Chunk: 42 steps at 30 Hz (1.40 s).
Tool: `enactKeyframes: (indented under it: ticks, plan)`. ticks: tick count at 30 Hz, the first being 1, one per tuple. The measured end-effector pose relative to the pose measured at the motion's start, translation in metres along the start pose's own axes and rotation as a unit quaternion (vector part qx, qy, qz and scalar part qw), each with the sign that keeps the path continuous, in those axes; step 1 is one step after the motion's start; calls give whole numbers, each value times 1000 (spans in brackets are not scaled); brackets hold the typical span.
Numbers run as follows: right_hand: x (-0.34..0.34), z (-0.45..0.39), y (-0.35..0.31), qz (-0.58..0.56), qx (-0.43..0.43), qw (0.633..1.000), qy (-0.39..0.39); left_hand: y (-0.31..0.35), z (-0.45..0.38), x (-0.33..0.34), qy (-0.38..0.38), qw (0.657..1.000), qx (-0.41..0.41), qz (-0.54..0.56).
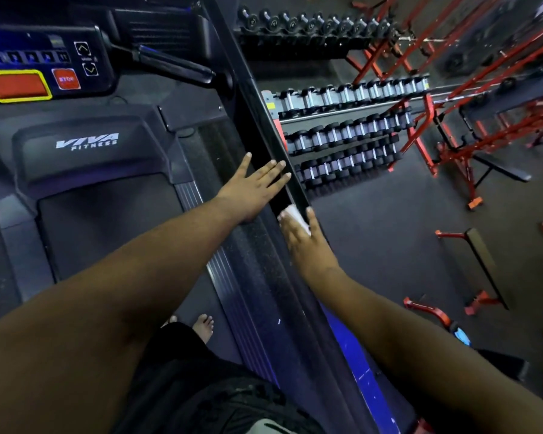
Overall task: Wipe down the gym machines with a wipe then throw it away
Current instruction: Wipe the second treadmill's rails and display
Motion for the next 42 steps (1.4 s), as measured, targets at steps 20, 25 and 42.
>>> enactKeyframes:
  ticks: [20, 25, 42]
  plan:
    - [45, 58, 10, -485, 30, 872, 60, 51, 23, 1, -37, 997, 64, 28]
    - [62, 78, 1, -537, 55, 839, 69, 71, 32, 1, -56, 996, 63, 26]
    - [82, 164, 59, -652, -27, 741, 155, 187, 69, -2, 6, 934, -93, 346]
Point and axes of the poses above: each hand's wrist, its own z-axis away from the middle knuckle, its own x-axis out of the palm, y = z × x, the point moved 8 cm from there along -z, towards the middle knuckle, and after that the axes turned 14 degrees about -y, right-handed, at the moved point
